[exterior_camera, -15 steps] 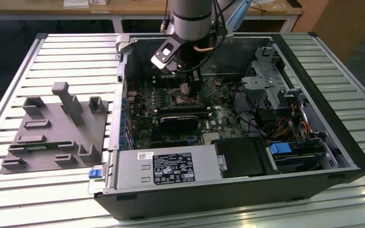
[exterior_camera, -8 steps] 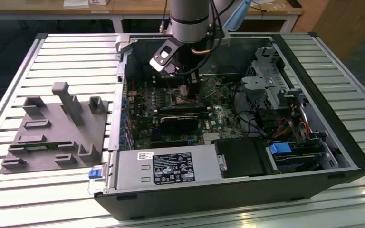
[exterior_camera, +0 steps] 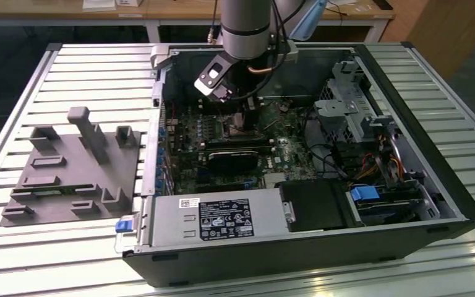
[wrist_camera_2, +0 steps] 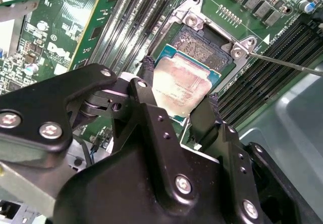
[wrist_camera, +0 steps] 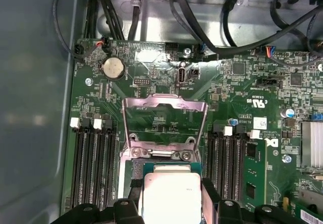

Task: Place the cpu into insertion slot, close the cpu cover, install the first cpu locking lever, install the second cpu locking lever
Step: 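Place the cpu into insertion slot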

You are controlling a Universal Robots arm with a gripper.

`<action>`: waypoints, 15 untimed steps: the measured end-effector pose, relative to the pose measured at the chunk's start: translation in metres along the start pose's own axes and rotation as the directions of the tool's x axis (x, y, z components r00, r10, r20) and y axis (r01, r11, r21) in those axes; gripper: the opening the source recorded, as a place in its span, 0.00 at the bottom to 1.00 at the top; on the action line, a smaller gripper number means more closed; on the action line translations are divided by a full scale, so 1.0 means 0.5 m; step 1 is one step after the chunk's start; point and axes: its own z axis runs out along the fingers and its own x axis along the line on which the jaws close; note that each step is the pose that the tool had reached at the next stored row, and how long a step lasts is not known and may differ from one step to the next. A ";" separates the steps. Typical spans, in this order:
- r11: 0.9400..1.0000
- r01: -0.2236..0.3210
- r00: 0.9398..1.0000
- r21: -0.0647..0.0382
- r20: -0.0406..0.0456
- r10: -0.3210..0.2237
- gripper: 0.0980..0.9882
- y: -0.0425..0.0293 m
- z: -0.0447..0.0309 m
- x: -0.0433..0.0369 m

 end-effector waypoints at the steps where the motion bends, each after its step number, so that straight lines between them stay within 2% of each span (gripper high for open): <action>1: 1.000 0.000 1.000 0.000 0.000 0.000 0.49 -0.001 0.001 0.001; 15: 1.000 -0.006 1.000 0.000 0.000 0.006 0.49 -0.010 0.012 0.009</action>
